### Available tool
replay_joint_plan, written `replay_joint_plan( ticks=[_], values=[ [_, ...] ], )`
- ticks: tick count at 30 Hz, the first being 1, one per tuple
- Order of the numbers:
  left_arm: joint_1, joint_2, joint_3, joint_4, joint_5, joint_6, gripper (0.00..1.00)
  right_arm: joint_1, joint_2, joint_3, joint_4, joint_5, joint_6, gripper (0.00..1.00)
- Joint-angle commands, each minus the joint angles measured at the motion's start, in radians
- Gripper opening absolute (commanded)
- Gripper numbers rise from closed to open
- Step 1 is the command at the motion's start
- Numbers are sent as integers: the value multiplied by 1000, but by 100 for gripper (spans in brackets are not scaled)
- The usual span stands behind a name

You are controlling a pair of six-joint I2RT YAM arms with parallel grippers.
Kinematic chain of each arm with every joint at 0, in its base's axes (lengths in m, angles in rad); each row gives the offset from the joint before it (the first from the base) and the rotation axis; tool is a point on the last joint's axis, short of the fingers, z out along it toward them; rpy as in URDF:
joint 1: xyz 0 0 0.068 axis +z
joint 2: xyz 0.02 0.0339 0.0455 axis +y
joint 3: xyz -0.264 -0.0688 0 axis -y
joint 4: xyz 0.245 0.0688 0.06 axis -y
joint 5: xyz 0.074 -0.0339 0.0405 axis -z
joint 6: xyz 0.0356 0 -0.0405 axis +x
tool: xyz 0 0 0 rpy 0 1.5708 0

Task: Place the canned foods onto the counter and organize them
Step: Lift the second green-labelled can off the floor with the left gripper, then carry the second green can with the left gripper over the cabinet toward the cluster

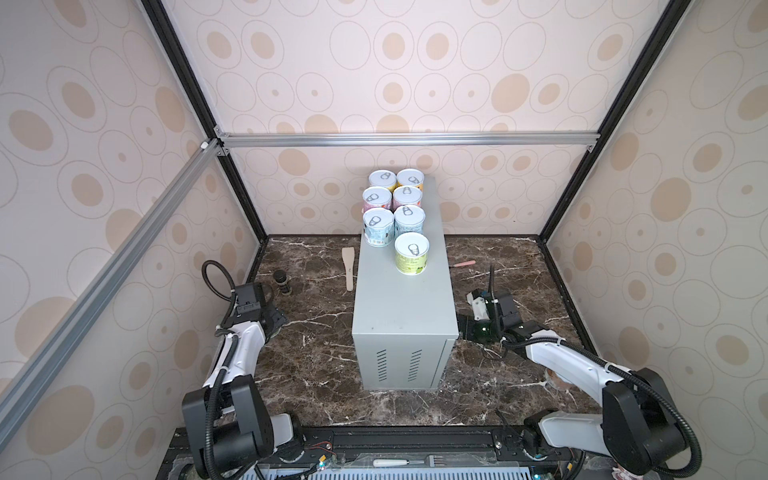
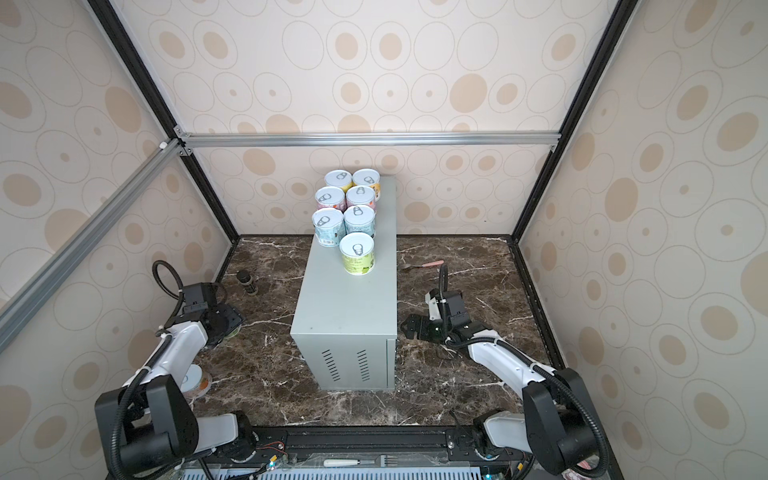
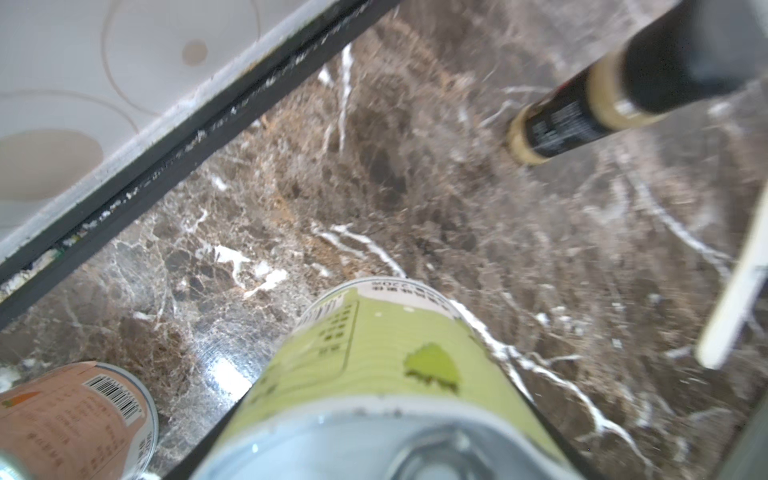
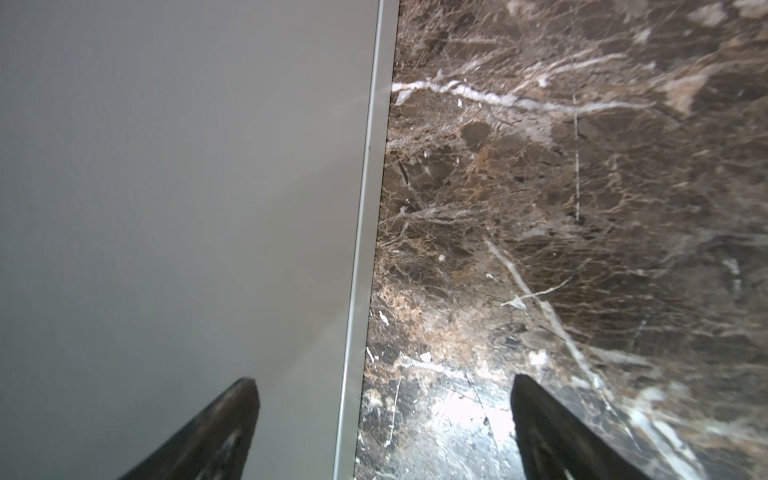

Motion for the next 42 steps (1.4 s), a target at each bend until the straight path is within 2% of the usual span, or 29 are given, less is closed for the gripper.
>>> replay_joint_plan(
  ticks=[1,11,19,31,42],
  values=[
    [-12,-66,106,-30,23,10,59,9,-32,29,-42,20,-15,97],
    [-30,-184,236,-129,93,-15,60,11,-108,59,-94,35,-19,97],
    [-62,-200,391,-205,141,-3,59,19,-172,86,-151,52,-23,97],
    [-243,-110,663,-360,91,95,57,19,-237,133,-217,96,-25,97],
    [-426,-66,798,-420,66,117,57,19,-255,200,-293,156,-58,97]
  ],
)
